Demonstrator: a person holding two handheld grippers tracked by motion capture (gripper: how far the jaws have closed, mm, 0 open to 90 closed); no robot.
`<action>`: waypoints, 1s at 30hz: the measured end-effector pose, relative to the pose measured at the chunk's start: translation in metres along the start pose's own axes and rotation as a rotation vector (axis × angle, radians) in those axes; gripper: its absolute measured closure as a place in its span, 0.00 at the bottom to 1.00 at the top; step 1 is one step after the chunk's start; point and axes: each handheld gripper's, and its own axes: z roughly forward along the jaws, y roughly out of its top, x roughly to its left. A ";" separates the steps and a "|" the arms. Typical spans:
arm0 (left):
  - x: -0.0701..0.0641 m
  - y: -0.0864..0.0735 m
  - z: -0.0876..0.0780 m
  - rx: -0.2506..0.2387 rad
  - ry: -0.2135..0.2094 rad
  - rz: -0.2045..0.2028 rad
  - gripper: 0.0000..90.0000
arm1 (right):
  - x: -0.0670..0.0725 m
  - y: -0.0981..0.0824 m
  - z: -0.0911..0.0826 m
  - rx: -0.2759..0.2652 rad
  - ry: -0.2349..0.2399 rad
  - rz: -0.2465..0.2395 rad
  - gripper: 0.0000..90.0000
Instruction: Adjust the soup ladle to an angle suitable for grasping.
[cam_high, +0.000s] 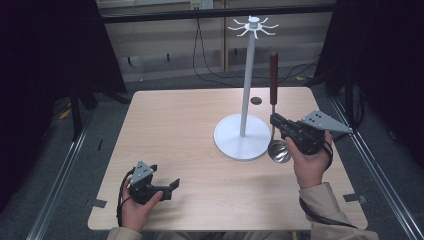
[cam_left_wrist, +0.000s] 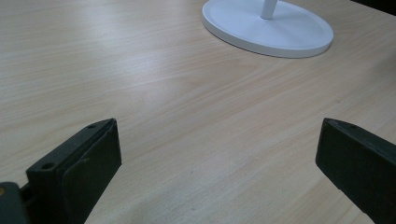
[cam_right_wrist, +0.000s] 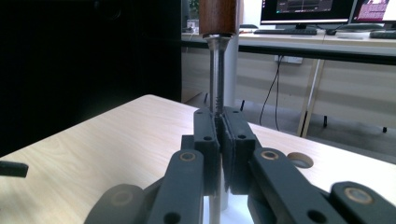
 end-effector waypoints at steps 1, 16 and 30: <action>0.000 0.000 0.000 0.007 -0.001 0.010 0.00 | -0.001 0.001 0.000 -0.008 -0.002 0.001 0.96; 0.000 0.001 0.002 0.014 -0.006 0.021 0.01 | -0.009 0.024 0.008 -0.033 -0.051 0.021 0.96; 0.000 0.001 0.001 0.019 -0.002 0.031 0.01 | -0.014 0.036 0.018 -0.018 -0.065 0.014 0.96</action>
